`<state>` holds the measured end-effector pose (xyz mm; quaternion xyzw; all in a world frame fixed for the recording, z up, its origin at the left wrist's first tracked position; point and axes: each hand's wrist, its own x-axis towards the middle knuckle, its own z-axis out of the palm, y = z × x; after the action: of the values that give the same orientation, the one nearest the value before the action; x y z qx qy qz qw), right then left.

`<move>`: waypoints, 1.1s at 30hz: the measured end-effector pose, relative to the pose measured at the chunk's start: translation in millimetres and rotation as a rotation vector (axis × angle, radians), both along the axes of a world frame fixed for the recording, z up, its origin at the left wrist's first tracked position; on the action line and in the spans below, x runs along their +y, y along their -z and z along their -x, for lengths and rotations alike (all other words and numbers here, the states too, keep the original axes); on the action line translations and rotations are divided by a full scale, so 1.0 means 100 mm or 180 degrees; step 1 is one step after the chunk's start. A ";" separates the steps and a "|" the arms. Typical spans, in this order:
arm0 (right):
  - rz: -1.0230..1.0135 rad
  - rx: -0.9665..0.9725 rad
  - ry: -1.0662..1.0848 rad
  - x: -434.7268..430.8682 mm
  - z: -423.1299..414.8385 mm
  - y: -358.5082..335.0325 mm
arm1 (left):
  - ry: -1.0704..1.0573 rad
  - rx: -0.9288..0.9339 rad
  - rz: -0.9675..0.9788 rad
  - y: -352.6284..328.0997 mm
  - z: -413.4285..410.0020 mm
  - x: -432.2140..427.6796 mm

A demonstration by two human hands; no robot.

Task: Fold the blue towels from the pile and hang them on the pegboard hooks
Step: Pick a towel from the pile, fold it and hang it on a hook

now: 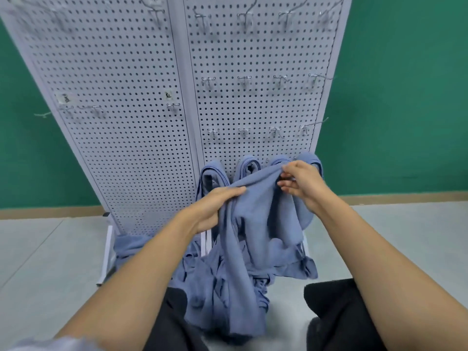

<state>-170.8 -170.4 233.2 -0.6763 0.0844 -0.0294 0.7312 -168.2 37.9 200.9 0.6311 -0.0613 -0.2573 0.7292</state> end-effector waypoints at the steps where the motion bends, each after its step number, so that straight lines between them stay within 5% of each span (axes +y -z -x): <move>1: -0.0095 -0.0079 0.0000 0.00 -0.01 -0.02 | 0.0188 -0.0097 -0.0103 0.01 0.01 -0.03; 6: -0.0403 -0.0456 -0.0263 0.10 -0.02 -0.02 | 0.1344 0.0158 -0.1221 0.06 0.17 -0.12; 18: 0.0181 -0.0175 -0.0121 -0.02 0.10 0.11 | -0.0744 0.0430 0.1795 -0.21 0.05 -0.03; 27: 0.0123 0.0032 -0.1055 0.12 0.14 0.19 | -0.0577 0.0391 0.1878 -0.26 0.06 0.09; 33: -0.0295 -0.0331 -0.0595 0.14 0.09 0.13 | -0.0631 0.0399 0.1242 -0.25 0.08 0.22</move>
<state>-179.3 -156.8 219.8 -0.6443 -0.0158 0.0077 0.7646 -176.2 59.6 225.6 0.4638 -0.0021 -0.2063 0.8615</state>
